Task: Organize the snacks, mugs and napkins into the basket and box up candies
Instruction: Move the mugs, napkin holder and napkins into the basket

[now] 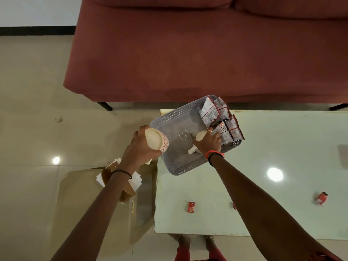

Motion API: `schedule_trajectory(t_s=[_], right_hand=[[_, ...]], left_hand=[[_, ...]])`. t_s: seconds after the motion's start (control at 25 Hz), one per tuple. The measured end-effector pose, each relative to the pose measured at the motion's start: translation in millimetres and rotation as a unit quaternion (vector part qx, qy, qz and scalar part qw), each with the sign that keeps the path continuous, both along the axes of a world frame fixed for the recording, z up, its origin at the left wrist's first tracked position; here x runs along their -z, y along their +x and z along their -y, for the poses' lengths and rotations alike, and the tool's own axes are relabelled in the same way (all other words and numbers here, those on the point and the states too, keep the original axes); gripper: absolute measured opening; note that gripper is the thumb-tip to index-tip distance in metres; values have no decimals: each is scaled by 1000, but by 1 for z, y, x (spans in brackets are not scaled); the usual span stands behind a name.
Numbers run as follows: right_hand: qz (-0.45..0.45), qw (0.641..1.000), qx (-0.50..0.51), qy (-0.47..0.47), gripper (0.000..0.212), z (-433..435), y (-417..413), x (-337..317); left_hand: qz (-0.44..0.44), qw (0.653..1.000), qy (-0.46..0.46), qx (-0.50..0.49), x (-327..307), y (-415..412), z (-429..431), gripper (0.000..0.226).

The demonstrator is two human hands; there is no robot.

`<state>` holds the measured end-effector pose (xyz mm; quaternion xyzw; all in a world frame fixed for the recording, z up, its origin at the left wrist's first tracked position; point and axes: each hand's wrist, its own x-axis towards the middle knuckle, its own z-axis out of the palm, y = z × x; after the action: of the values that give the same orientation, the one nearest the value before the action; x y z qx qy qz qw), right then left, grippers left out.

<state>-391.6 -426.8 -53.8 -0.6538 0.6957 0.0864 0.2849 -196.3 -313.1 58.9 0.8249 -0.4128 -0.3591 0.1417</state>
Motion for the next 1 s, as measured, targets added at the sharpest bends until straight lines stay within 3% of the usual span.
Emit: schedule_trajectory(t_s=[0.16, 0.36, 0.68, 1.0], right_hand=[[18, 1000, -9, 18, 92, -5, -9, -8], [96, 994, -32, -40, 71, -11, -36, -22], [160, 986, -13, -49, 49, -11, -58, -19], [164, 985, -14, -57, 39, -2, -72, -14]], left_hand=[[-22, 999, 0, 44, 13, -2, 40, 90], [21, 992, 5, 122, 49, -26, 100, 90], [21, 981, -1, 192, 111, -65, 160, 91], [5, 973, 16, 230, 138, -61, 179, 95]])
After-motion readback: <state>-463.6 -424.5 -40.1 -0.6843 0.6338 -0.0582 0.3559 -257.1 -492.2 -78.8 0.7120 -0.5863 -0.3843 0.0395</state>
